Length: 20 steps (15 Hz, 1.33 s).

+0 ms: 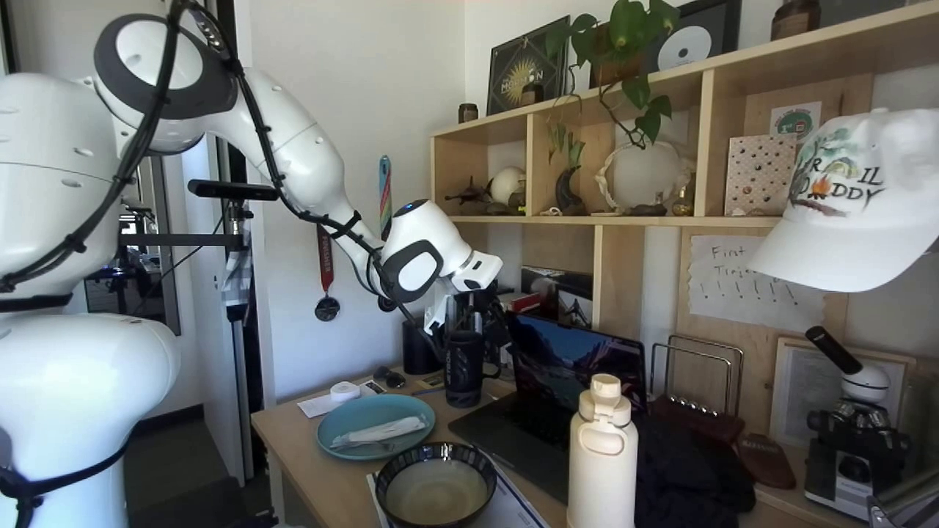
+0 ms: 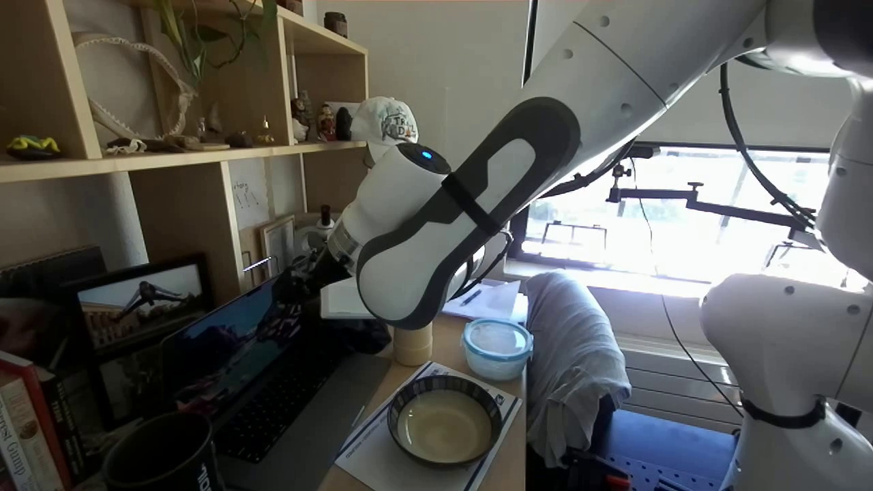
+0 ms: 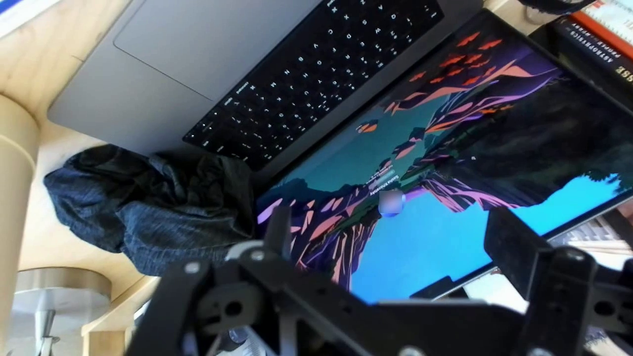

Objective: Put the bowl on the paper and then open the laptop

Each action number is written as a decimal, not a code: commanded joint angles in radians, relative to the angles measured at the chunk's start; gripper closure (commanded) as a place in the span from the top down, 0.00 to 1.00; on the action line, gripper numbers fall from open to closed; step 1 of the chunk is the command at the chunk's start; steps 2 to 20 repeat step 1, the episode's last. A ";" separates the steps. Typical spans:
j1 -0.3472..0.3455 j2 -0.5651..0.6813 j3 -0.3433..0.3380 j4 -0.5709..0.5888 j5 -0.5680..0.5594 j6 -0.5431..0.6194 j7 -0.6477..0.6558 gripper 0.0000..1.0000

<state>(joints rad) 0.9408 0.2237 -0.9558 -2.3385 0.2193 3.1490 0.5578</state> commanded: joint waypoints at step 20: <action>0.000 0.000 0.000 0.000 0.000 0.000 0.000 1.00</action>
